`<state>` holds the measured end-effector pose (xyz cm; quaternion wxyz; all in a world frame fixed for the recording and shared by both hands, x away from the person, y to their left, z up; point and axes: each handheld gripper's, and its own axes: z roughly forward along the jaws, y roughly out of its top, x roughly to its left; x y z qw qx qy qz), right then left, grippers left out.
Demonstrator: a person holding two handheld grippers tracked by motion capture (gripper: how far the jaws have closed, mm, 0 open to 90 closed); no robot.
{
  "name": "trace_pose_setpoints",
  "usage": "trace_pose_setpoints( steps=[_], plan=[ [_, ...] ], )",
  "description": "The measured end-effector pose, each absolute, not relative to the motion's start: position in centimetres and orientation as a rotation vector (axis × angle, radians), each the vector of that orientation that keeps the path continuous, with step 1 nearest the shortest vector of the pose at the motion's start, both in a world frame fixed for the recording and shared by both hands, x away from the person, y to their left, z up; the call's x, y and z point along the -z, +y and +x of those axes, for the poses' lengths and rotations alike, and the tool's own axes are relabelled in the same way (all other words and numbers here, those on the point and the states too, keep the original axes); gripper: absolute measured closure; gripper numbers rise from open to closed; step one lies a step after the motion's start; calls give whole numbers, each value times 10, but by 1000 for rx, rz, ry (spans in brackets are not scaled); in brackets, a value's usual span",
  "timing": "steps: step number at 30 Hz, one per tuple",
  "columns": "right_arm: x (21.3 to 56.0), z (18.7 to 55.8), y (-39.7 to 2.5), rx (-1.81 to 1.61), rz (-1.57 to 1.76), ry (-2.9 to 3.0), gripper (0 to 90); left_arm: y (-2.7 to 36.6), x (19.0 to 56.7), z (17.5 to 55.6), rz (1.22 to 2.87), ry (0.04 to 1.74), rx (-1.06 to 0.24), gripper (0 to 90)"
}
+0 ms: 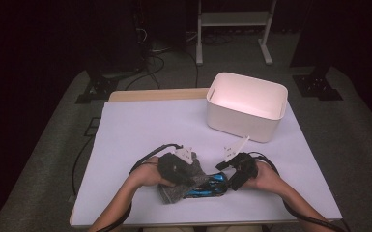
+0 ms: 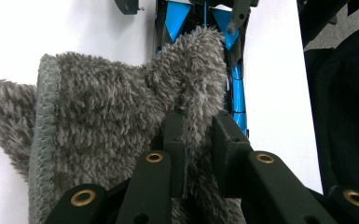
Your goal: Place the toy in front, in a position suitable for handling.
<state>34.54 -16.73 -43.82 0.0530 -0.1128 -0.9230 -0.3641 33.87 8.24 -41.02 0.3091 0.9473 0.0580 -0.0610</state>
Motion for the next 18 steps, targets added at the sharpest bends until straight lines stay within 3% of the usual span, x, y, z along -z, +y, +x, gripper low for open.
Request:
trace_pose_setpoints(
  steps=[11,18],
  plan=[
    [449,357,-171,1085,-443,-2651,226,83,406,342,2492,179,132,775],
    [452,358,-170,1085,-448,-2578,323,84,403,344,2482,192,127,775]
  ],
)
